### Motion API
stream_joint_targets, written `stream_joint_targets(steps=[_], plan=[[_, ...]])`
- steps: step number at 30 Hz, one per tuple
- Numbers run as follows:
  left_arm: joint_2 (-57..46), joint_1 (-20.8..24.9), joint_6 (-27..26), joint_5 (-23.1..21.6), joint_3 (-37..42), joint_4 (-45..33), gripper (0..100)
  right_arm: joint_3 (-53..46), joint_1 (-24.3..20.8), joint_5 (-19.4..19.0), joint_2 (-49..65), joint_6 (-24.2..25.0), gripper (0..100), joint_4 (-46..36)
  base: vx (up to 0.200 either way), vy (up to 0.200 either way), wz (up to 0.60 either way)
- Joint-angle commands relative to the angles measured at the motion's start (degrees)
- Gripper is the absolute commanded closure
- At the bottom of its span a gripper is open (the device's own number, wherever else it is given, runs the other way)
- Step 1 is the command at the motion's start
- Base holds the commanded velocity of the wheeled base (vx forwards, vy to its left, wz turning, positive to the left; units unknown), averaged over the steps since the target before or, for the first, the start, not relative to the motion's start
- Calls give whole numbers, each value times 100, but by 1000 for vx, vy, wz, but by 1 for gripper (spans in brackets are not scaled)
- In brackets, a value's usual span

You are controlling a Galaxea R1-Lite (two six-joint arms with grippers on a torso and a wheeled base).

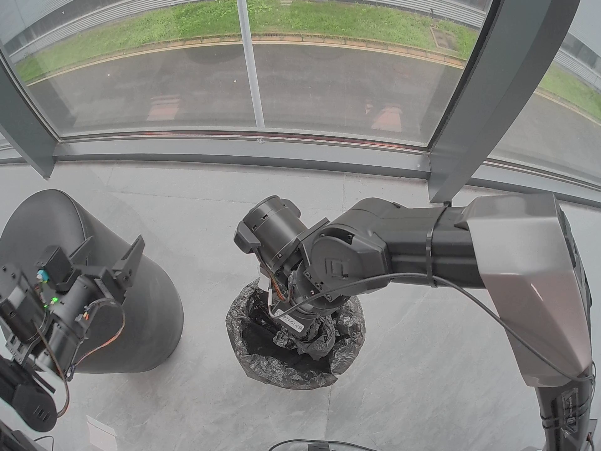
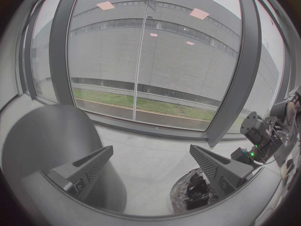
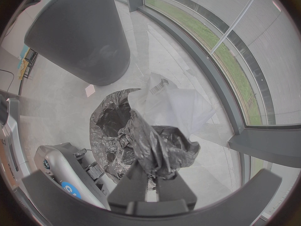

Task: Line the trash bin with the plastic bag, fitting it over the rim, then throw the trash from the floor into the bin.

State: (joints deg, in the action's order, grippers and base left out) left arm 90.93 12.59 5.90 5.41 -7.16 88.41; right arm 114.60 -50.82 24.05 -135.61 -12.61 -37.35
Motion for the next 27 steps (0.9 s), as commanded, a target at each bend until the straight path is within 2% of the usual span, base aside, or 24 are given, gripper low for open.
stream_joint_targets(steps=[1,4,5,6,7,8,13,20,25,27], plan=[[-1675,-416,-511,215,716,-465,0,-1,-59,-6,-229,-14,100,211,0,0,0],[-2536,-706,-572,153,716,-1563,0,-1,-59,-6,-264,-5,100,211,0,0,0],[-2580,-706,-572,144,716,-1607,0,-1,-59,-6,-264,-5,0,211,0,0,0],[-3020,-706,-608,144,716,-2205,0,-1,-59,-6,-273,4,0,211,0,0,0],[-3064,-697,-608,144,716,-2266,0,-1,-59,-6,-273,4,0,211,0,0,0],[-3521,-670,-616,135,716,-2846,0,-1,-59,-6,-273,12,0,220,0,0,0],[-4461,-591,-581,135,716,-4147,0,-1,-51,-6,-273,12,0,299,0,0,0],[-5472,-600,-502,153,716,-5422,0,-1,-42,-6,-282,65,0,299,0,0,0],[-6105,-635,-441,188,716,-5931,0,-1,-59,-15,-308,294,0,290,0,0,0],[-6447,-723,-458,197,716,-6301,0,-1,-77,-50,-308,628,0,149,0,0,0]])
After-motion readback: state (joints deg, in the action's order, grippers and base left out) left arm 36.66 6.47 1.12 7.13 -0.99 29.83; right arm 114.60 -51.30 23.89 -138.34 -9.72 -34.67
